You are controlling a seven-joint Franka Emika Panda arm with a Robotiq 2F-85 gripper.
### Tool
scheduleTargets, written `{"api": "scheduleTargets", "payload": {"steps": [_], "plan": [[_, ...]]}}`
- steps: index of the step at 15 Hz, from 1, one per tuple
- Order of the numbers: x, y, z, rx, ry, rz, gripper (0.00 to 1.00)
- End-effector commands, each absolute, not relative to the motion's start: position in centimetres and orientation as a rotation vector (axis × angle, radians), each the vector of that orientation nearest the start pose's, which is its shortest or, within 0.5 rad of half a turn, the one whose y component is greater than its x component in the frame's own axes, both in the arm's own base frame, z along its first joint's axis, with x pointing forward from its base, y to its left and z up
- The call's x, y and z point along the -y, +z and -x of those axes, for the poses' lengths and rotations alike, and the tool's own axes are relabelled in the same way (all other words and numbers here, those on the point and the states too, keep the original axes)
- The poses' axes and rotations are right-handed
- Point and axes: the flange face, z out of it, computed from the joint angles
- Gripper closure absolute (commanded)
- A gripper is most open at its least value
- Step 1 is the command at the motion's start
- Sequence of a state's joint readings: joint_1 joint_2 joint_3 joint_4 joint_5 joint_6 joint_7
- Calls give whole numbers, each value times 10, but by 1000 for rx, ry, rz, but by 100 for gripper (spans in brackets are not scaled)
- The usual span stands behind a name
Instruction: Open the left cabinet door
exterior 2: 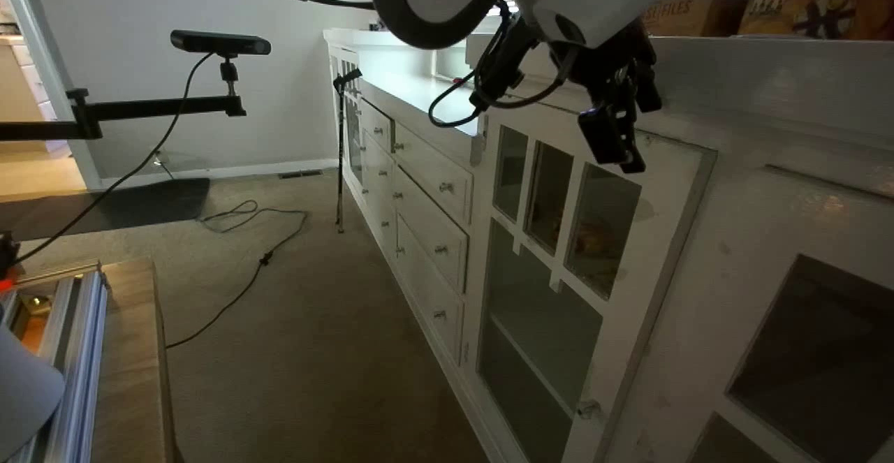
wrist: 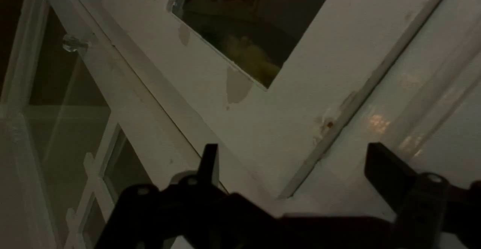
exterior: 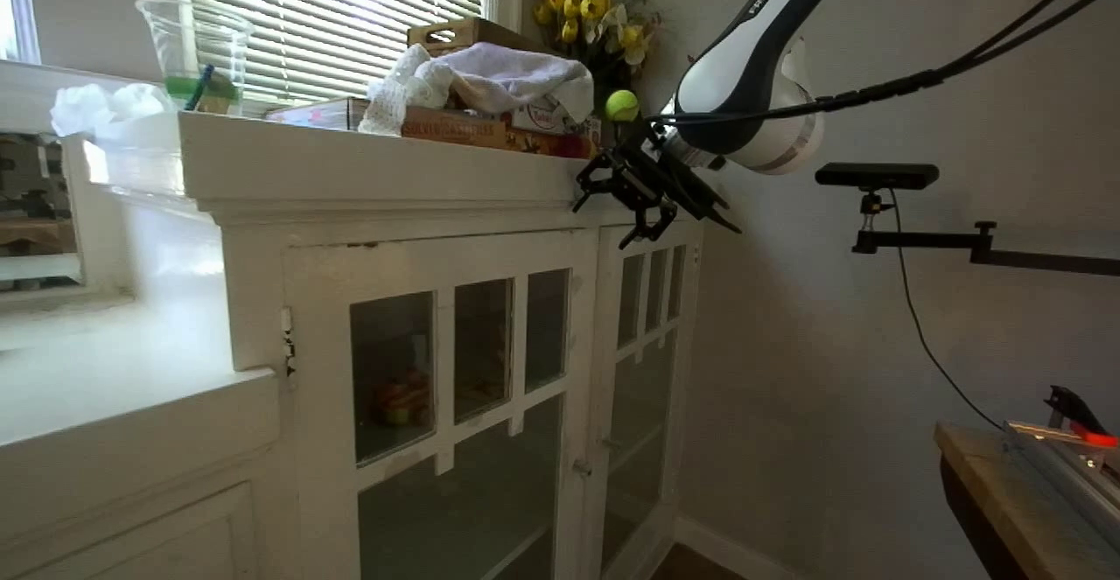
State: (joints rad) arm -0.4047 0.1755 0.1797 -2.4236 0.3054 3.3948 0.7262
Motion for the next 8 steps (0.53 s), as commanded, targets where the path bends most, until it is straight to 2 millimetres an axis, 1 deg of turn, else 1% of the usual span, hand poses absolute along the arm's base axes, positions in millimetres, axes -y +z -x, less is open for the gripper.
{"api": "scheduleTargets", "payload": {"steps": [1,3,5,8], "plan": [[166,312,-512,-1620,-1093,2102,0],[186,302,-507,-1664,-1088,2092,0],[200,294,-506,-1691,-1075,2078,0],[213,286,-503,-1706,-1036,2077,0]]}}
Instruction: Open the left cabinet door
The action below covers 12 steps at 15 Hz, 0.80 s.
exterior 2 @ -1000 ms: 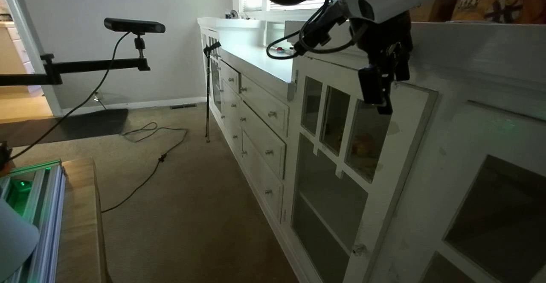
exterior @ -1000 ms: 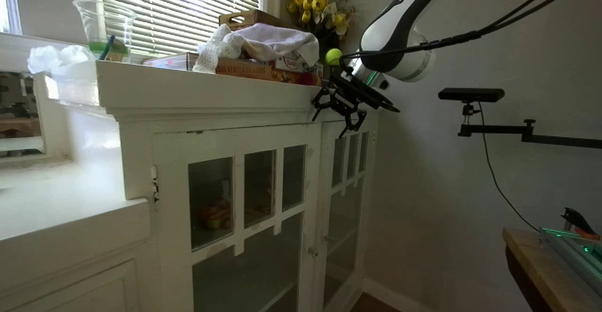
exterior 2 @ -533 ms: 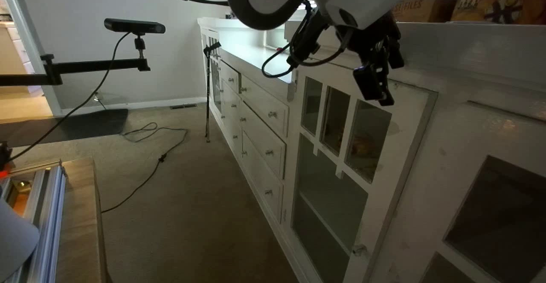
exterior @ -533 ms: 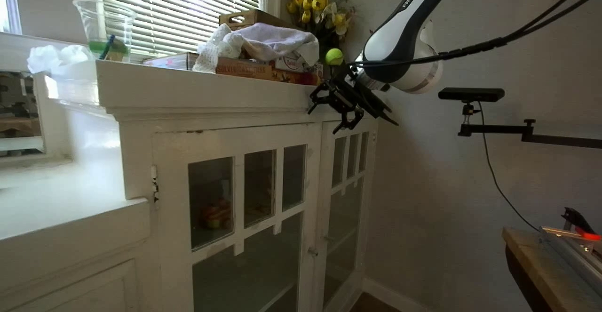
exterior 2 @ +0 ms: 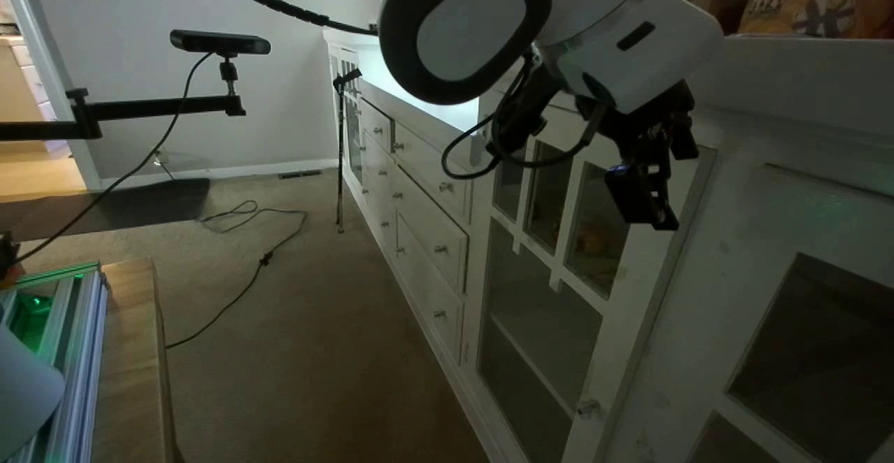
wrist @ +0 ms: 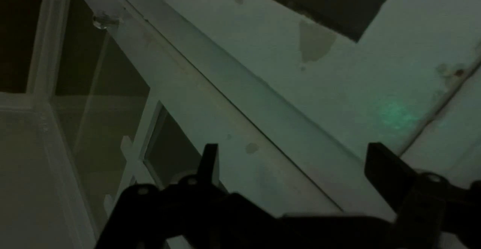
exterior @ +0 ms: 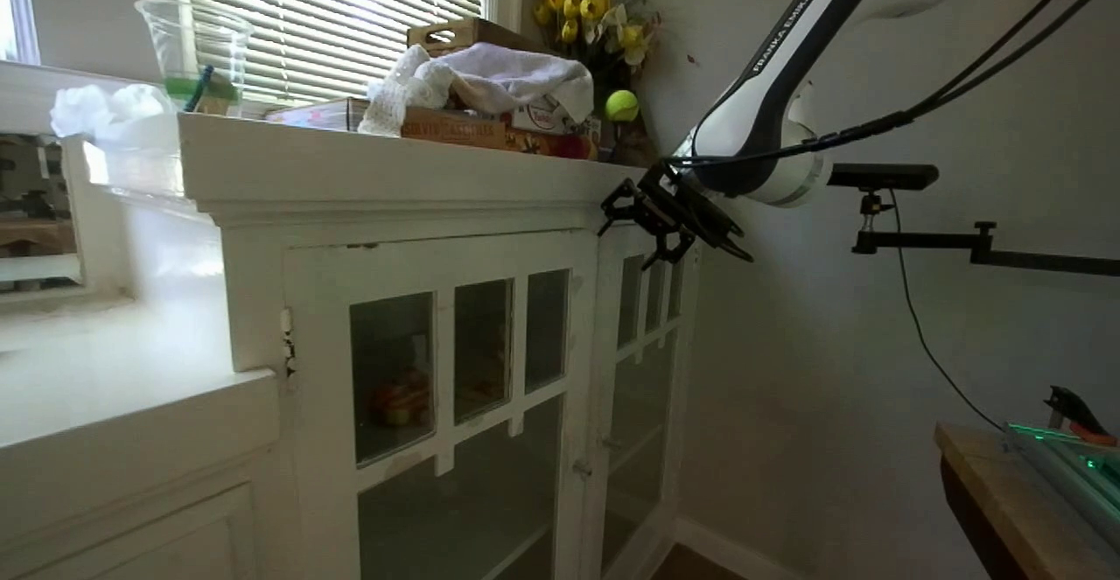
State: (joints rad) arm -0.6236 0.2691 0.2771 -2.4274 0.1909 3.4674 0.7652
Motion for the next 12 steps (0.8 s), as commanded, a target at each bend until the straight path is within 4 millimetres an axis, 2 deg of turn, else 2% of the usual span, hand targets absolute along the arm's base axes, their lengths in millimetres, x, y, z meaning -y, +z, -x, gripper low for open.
{"api": "scheduleTargets", "payload": {"steps": [1,7,12], "plan": [[212,284,-505,-1686,-1022,2078,0],[200,283,-507,-1560,-966,2110,0],[205,288,-502,-1526,-977,2095,0]]}}
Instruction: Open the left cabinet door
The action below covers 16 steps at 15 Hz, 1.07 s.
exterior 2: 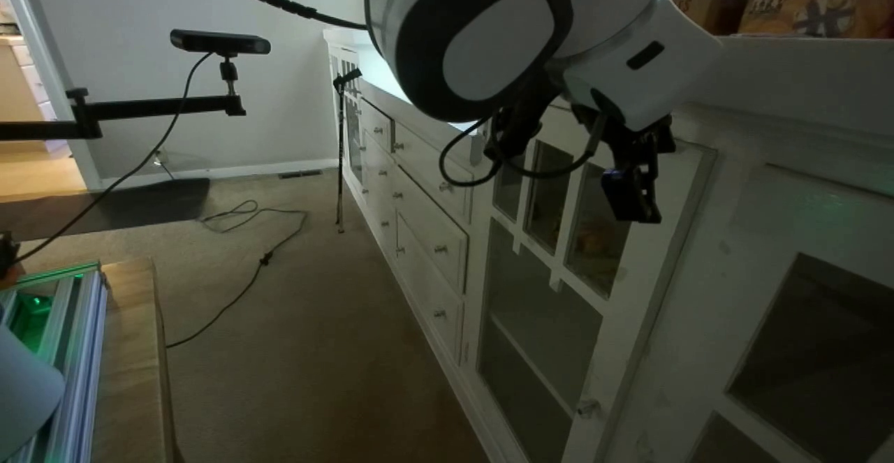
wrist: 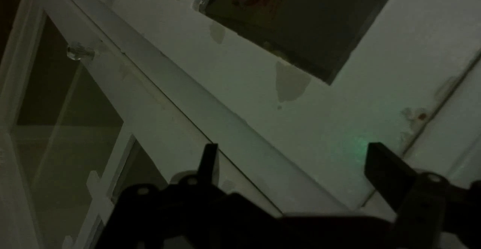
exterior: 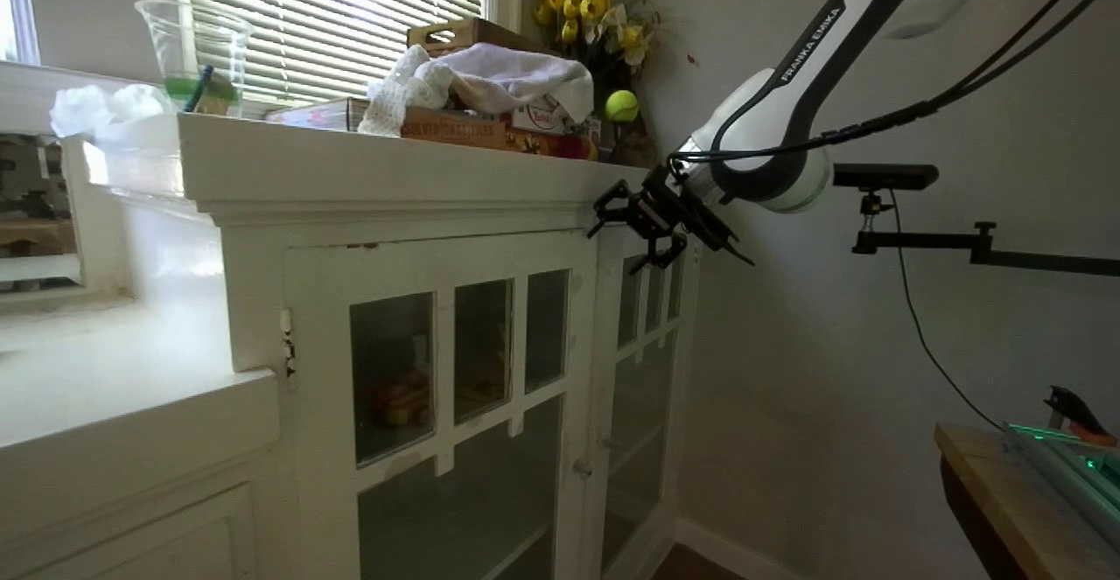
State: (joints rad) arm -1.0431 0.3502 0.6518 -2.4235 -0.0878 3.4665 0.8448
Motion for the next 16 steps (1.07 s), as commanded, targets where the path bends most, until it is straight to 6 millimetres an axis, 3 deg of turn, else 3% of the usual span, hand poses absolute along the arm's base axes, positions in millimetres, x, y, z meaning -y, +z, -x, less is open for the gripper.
{"api": "scheduleTargets", "payload": {"steps": [1,9,16], "plan": [[206,289,-501,-1527,-973,2089,0],[208,303,-502,-1501,-988,2036,0],[220,302,-507,-1498,-990,2030,0]]}}
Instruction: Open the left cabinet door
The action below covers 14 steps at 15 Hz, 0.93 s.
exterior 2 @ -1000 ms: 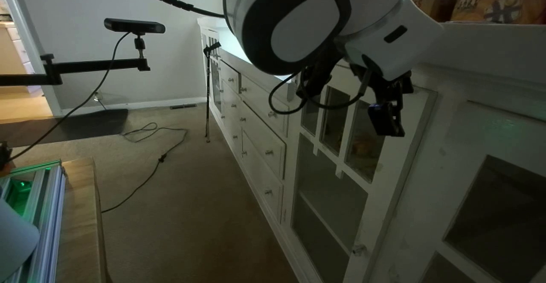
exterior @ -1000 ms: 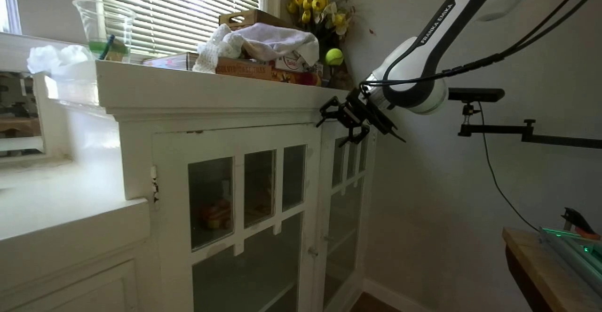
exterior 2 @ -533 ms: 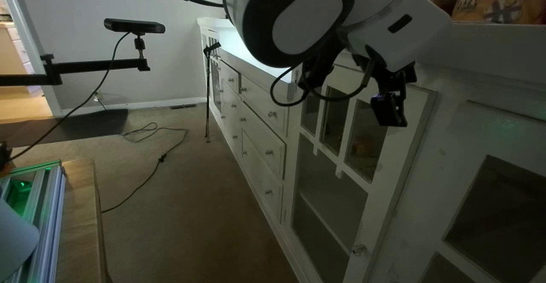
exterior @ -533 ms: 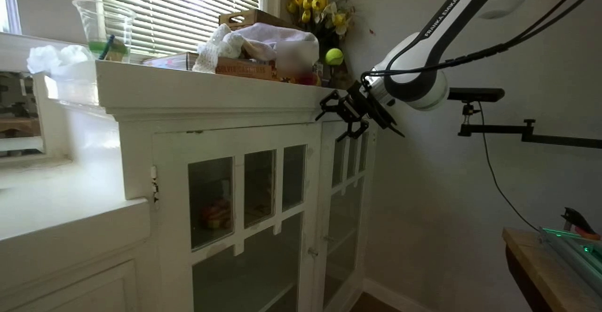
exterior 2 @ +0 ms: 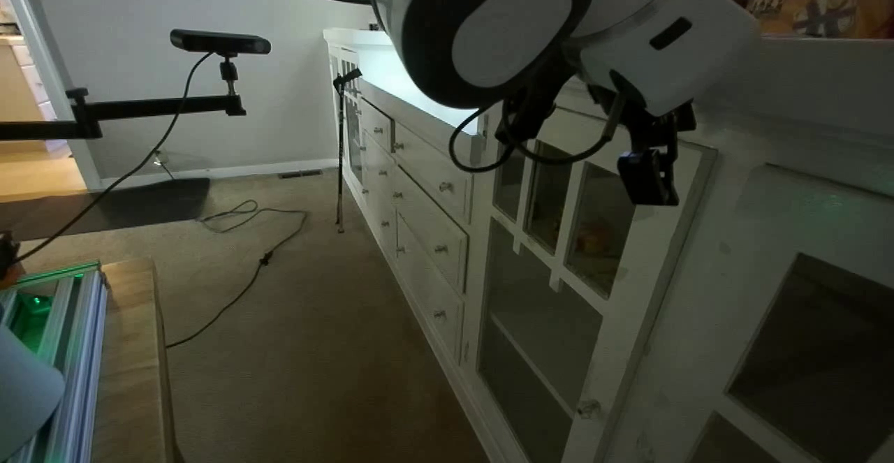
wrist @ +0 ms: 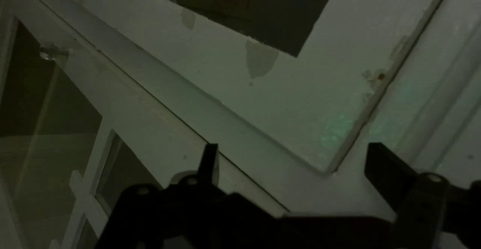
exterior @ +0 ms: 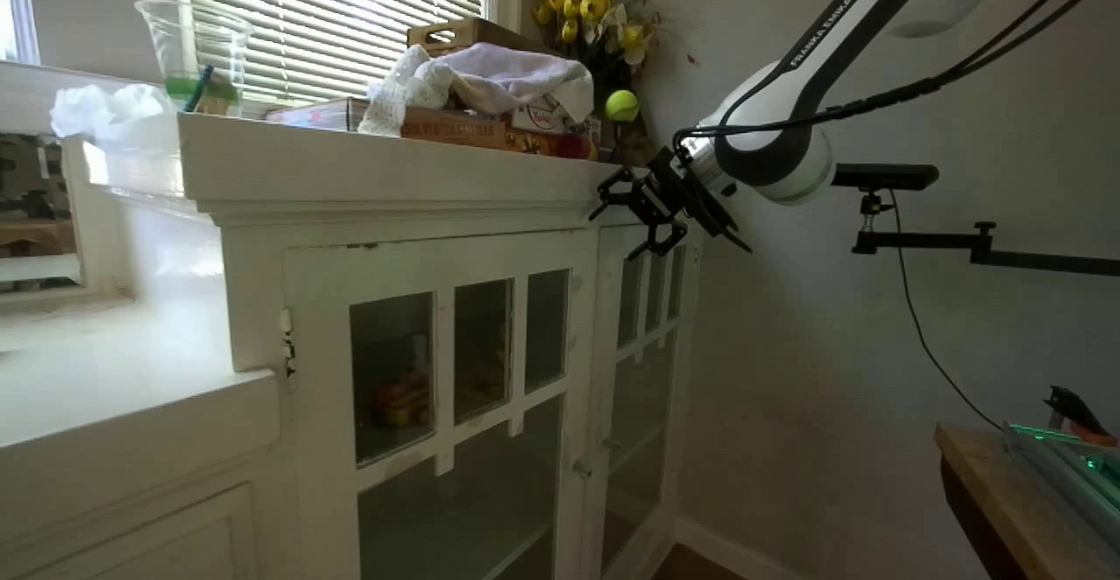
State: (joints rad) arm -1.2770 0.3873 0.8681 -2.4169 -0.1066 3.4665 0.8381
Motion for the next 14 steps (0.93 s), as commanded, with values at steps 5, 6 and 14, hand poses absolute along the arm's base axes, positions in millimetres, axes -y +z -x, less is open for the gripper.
{"api": "scheduleTargets", "payload": {"steps": [5,6,14], "plan": [[223,300,-517,-1476,-991,2033,0],[223,299,-518,-1473,-990,2035,0],[224,288,-519,-1481,-899,2091,0]]}}
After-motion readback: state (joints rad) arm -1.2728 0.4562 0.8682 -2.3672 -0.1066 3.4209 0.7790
